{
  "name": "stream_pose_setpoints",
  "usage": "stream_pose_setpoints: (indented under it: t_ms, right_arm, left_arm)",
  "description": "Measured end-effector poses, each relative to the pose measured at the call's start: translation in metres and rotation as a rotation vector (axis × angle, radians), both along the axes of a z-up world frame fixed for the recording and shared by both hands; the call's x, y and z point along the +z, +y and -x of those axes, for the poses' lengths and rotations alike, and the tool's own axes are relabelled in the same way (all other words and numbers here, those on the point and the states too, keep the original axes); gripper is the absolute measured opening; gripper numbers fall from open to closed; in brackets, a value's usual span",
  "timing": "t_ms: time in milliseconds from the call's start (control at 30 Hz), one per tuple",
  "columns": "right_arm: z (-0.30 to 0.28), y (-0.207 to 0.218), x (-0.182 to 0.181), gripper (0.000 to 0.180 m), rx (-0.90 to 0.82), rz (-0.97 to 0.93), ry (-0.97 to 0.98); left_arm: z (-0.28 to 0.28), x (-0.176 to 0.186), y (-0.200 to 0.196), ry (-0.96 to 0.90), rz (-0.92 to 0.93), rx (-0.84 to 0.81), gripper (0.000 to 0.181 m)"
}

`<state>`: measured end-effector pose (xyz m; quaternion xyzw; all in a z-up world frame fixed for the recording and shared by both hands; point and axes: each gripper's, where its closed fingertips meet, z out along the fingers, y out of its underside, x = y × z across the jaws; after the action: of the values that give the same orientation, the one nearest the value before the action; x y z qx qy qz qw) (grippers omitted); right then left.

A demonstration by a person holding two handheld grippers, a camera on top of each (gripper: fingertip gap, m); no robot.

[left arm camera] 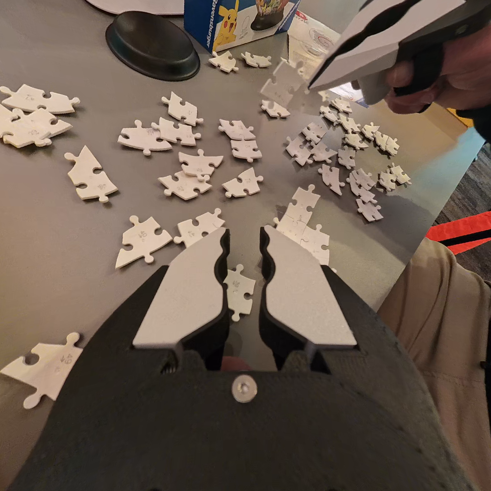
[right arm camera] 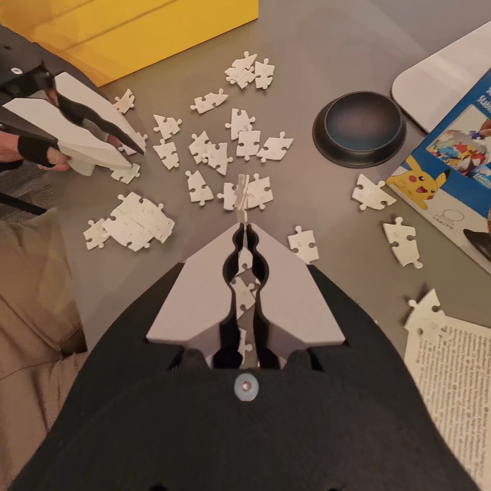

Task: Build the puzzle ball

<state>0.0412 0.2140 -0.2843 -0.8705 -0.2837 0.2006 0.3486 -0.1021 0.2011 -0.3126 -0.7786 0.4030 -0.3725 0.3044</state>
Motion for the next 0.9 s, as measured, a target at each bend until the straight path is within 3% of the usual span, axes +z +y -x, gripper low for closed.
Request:
stream_pose_setpoints:
  t_ms: [400,900]
  right_arm:
    - [0.008,-0.043,0.003,0.0,0.026,0.043,0.085]
    - [0.01,-0.055,-0.007,0.0,0.077,0.109,0.129]
  left_arm:
    - [0.0,0.0,0.0,0.006,-0.005,0.0,0.021]
    - [-0.001,0.0,-0.001,0.008,-0.013,-0.004,0.022]
